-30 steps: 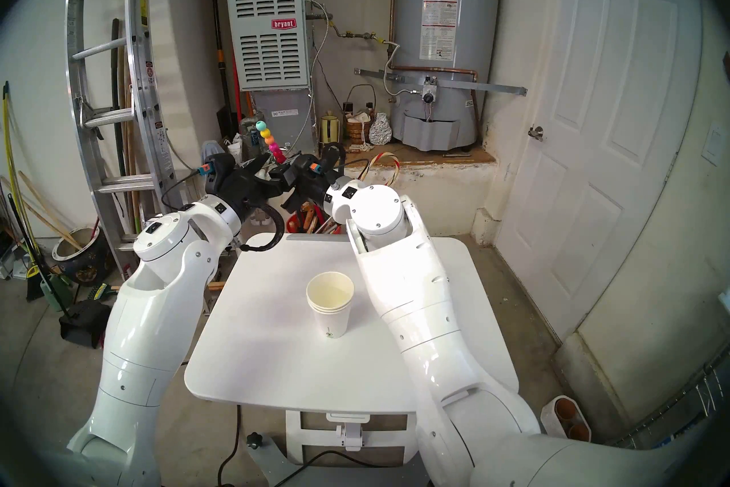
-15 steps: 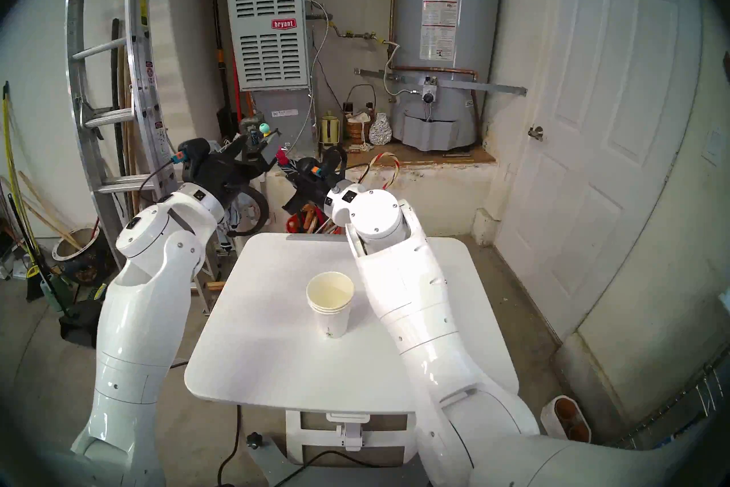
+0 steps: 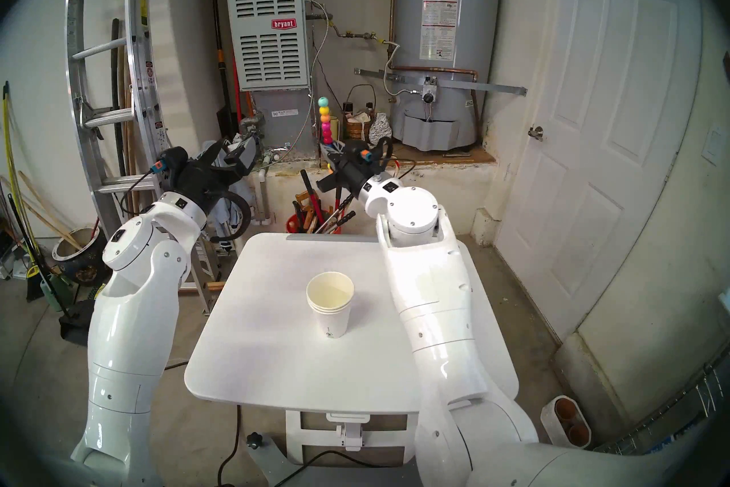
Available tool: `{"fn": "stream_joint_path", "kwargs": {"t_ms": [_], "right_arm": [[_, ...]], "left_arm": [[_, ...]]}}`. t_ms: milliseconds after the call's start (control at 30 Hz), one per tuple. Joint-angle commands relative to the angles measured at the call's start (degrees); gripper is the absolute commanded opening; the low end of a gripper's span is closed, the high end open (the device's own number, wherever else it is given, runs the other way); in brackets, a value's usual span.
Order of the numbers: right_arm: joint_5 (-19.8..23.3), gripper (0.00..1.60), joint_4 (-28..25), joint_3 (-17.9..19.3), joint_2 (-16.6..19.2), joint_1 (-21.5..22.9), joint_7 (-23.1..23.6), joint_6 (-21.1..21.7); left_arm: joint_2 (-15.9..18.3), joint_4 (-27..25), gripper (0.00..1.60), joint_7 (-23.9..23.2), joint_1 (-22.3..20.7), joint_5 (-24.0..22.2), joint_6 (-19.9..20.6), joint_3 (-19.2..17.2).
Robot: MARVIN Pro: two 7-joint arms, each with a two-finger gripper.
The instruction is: Switch the marker to another color
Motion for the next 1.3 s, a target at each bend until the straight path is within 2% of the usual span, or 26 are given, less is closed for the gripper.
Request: {"fn": "stream_joint_path", "kwargs": {"t_ms": [0,233,467,833,1233,1267], "right_arm": [[6.6,0.0,-7.5,2.3,-1.2,-1.5,4.1,0.7],[9.6,0.0,-11.6,2.2,0.0,-7.2,9.6,2.4],[9.6,0.0,-17.4,2.2,2.2,-13.1,13.0,3.3],[12.0,0.0,-24.7,3.4,5.2,-21.7,16.5,6.6],[12.1,0.0,-34.4,2.4,6.5,-32.4,19.0,10.1],[11.9,0.0,-34.0,2.3,6.6,-32.0,19.3,10.0]], "left_arm": [[0.4,0.6,1.6,0.6,0.5,1.2,-1.4,-0.9],[0.5,1.4,1.6,0.9,0.9,1.8,-1.9,-1.4],[0.9,2.1,1.6,0.9,0.8,2.3,-2.3,-1.8],[0.9,3.2,1.6,-0.2,0.8,2.9,-2.9,-2.1],[0.4,3.8,1.6,-1.4,0.5,3.3,-3.8,-1.6],[0.4,3.7,1.6,-1.5,0.6,3.3,-3.9,-1.6]]}}
